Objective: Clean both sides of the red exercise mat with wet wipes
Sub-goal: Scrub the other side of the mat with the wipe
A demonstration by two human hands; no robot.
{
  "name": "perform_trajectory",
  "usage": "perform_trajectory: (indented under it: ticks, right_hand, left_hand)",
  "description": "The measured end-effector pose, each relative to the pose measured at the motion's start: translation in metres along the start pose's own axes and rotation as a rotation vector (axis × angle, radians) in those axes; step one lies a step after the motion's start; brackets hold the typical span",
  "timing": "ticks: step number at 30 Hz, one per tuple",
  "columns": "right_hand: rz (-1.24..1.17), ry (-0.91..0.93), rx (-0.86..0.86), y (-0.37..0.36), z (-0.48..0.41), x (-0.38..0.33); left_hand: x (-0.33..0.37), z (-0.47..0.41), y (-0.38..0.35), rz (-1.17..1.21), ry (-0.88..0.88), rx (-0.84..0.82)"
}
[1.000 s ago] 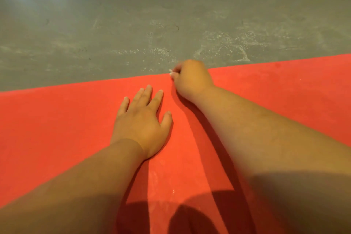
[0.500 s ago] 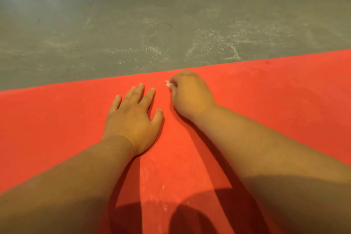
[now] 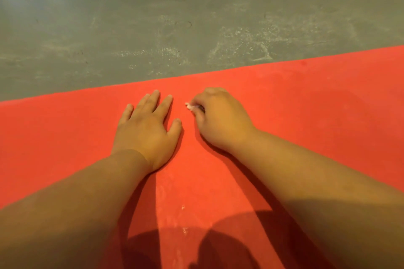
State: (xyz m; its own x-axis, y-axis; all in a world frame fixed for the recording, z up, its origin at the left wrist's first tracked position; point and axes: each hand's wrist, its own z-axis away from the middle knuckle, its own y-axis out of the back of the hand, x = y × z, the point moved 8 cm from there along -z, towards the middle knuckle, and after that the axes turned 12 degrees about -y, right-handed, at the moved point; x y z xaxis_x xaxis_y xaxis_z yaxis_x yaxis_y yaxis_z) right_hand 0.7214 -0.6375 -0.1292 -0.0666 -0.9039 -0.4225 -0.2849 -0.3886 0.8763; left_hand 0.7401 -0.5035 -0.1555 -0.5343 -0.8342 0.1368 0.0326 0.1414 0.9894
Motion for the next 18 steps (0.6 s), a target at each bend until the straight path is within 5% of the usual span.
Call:
perform_trajectory:
  ticks: [2, 6, 8, 15, 18]
  right_hand:
    - [0.040, 0.010, 0.007, 0.009, -0.012, 0.017]
    - [0.213, -0.481, 0.080, 0.054, -0.055, 0.137]
    - [0.188, -0.573, 0.123, 0.062, -0.054, 0.155]
    - [-0.019, -0.115, 0.032, 0.012, -0.014, 0.042]
    - [0.055, -0.253, 0.008, 0.033, -0.044, 0.102]
  left_hand:
    - [-0.001, 0.000, -0.001, 0.001, 0.003, -0.004]
    - [0.000, 0.000, 0.000, 0.019, 0.007, -0.007]
    - [0.002, 0.002, 0.002, 0.019, 0.006, -0.007]
    - [0.027, -0.030, 0.002, -0.076, 0.176, -0.106]
    - [0.033, -0.040, -0.011, 0.013, 0.267, -0.103]
